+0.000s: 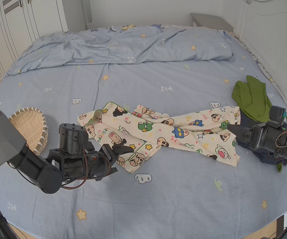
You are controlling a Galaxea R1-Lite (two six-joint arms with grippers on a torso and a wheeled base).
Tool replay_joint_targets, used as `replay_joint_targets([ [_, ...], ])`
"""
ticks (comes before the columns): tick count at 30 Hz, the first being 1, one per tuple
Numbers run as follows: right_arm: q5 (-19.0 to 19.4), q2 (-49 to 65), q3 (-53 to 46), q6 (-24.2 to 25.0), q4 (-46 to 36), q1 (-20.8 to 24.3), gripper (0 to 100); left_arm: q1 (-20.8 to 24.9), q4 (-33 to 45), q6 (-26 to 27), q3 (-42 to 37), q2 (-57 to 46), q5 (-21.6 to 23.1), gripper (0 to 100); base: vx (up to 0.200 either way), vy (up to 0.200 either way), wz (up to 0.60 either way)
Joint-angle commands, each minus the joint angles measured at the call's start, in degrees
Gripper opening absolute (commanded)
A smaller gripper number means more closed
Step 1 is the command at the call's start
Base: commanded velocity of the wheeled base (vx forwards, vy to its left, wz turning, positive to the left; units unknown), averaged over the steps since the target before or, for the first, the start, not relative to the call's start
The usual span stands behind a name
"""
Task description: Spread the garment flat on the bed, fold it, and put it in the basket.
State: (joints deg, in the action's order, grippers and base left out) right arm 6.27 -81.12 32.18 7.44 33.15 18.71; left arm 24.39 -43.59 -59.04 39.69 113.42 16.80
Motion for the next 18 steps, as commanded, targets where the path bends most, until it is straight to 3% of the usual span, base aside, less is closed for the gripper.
replay_joint_targets([
  [1, 0.06, -0.18, -0.1, -0.23, 0.08, -0.34, 100, 1.8, -1.05, -0.2, 1.35, 5.32, -0.45, 100, 0.0, 0.0, 0.0],
  [9, 0.06, -0.36, -0.19, -0.32, 0.6, -0.43, 100, 2.68, -2.55, -0.2, 1.7, 7.69, -0.54, 100, 0.0, 0.0, 0.0],
  [18, 0.06, -0.71, -0.89, -0.32, 2.54, -0.26, 100, 3.2, -10.37, -0.55, 1.26, 10.42, -0.89, 100, 0.0, 0.0, 0.0],
])
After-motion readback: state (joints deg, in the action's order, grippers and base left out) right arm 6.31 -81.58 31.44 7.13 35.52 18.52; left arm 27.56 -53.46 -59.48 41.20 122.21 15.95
